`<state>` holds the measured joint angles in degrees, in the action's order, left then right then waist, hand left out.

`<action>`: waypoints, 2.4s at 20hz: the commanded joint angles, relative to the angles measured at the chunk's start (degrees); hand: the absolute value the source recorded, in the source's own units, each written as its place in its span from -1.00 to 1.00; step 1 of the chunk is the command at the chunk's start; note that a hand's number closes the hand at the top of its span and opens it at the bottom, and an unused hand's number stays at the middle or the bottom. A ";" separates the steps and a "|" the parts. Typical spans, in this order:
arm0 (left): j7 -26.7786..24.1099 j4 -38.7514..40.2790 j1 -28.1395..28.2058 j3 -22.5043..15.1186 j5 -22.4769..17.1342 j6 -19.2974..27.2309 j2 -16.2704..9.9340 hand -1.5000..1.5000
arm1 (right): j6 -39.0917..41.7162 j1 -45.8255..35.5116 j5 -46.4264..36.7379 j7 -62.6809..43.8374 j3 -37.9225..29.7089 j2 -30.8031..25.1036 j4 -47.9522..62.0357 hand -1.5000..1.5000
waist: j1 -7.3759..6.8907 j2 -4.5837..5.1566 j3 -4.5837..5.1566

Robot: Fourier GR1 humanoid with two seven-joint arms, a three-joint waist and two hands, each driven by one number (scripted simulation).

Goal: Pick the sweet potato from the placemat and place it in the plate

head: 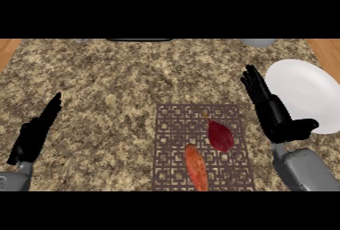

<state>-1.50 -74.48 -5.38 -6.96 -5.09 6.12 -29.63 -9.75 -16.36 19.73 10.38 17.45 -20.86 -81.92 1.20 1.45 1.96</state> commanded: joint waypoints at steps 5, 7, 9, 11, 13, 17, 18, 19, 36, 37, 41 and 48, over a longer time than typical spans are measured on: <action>2.43 -0.81 -5.65 1.33 -4.79 0.16 6.05 0.00 | 25.16 -5.95 5.18 0.68 9.67 -0.77 1.90 1.00 | -3.68 -0.60 -2.10; 2.59 -0.04 -3.64 0.33 -4.90 -0.30 6.66 0.00 | 17.27 -14.71 -15.06 4.81 9.25 -12.97 -2.06 1.00 | -3.61 -3.88 -0.56; 4.71 -1.94 -4.10 0.37 -6.55 1.48 10.38 0.00 | 11.99 -4.76 -12.54 16.22 7.33 -2.94 9.09 -1.00 | -2.30 -0.99 -2.12; 4.55 0.85 -6.83 1.70 -6.97 1.12 10.22 0.00 | 19.52 -2.49 -2.60 21.39 4.68 0.12 12.16 -1.00 | -1.80 -0.72 -2.12; 7.50 -1.75 -7.06 1.74 -7.59 -0.16 8.97 0.00 | 28.37 -4.12 -4.91 28.14 6.00 -2.56 20.58 -1.00 | -2.63 -0.87 -2.12; 10.48 -4.78 -5.69 2.68 -8.83 -0.92 7.89 0.00 | 30.44 -3.28 -16.97 37.87 11.45 -7.83 22.57 -1.00 | -2.31 -1.23 -2.08; 7.53 1.02 -8.39 3.11 -6.28 1.42 9.49 0.00 | 27.56 -6.00 -19.45 33.80 12.58 -6.18 19.83 -1.00 | -1.41 -1.23 -1.97; 6.79 -3.41 -3.05 2.38 -6.60 -0.02 8.99 0.00 | 26.07 -3.29 -21.26 35.55 12.71 -6.71 18.66 -1.00 | -1.62 -1.47 -1.98; 8.30 -1.82 -6.16 6.77 -5.26 -2.07 9.65 0.00 | 31.95 -5.67 -38.29 15.28 16.19 -7.80 5.42 -1.00 | -1.06 -1.52 -1.92; 7.70 -1.91 -5.19 5.23 -3.91 -1.19 11.52 0.00 | 29.27 -4.10 -41.25 15.49 16.90 -6.70 5.00 -1.00 | -1.07 -1.51 -1.94; 6.39 -3.47 -2.34 6.06 -4.19 -2.67 11.03 0.00 | 28.38 -3.79 -46.41 9.40 17.75 -5.84 0.85 -1.00 | -1.17 -1.53 -1.93; 11.99 -6.90 -5.03 5.20 -1.01 0.64 13.83 0.00 | 35.98 -7.10 -52.33 5.61 17.13 -2.46 2.78 -1.00 | -1.33 -1.48 -1.96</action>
<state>8.32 -80.20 -9.04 -1.41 -7.83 5.23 -17.22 23.19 -22.22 -29.51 19.02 34.69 -26.11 -79.20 -0.08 -0.05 0.01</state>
